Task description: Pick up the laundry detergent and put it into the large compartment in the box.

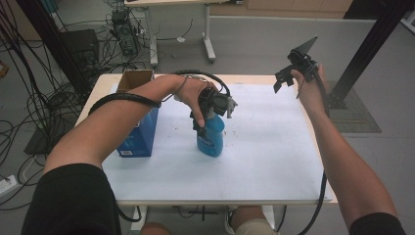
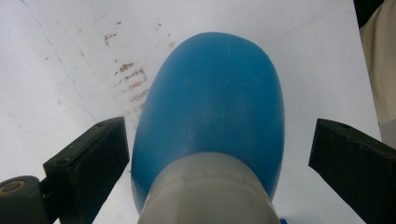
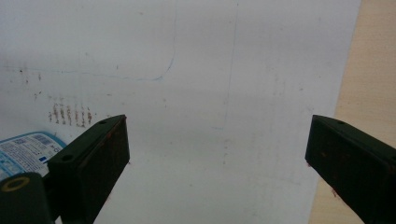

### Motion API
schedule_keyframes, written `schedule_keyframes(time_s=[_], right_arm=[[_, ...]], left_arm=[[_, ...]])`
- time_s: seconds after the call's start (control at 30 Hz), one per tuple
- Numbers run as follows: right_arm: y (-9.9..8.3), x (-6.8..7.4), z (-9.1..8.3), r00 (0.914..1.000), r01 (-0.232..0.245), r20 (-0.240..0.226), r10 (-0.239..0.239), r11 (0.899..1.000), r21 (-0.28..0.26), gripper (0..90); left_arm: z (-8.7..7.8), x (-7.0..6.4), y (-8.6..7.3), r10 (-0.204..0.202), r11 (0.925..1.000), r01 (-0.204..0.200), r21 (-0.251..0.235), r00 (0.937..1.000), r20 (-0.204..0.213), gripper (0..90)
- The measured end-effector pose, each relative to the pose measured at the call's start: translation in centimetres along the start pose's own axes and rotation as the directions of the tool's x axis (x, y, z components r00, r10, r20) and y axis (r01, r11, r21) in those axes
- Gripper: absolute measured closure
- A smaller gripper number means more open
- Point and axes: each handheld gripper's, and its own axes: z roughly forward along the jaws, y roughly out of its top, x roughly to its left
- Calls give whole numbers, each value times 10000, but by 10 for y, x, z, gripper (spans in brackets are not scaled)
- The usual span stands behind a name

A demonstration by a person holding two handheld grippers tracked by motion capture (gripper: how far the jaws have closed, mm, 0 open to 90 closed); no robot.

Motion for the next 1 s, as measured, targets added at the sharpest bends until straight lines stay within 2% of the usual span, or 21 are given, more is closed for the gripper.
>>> schedule_keyframes(time_s=[1.0], right_arm=[[1, 0, 1, 10000, 13, -25, -13, 10000, 24, 64]], left_arm=[[1, 0, 1, 46, 9999, -46, 108, 10000, -5, 54]])
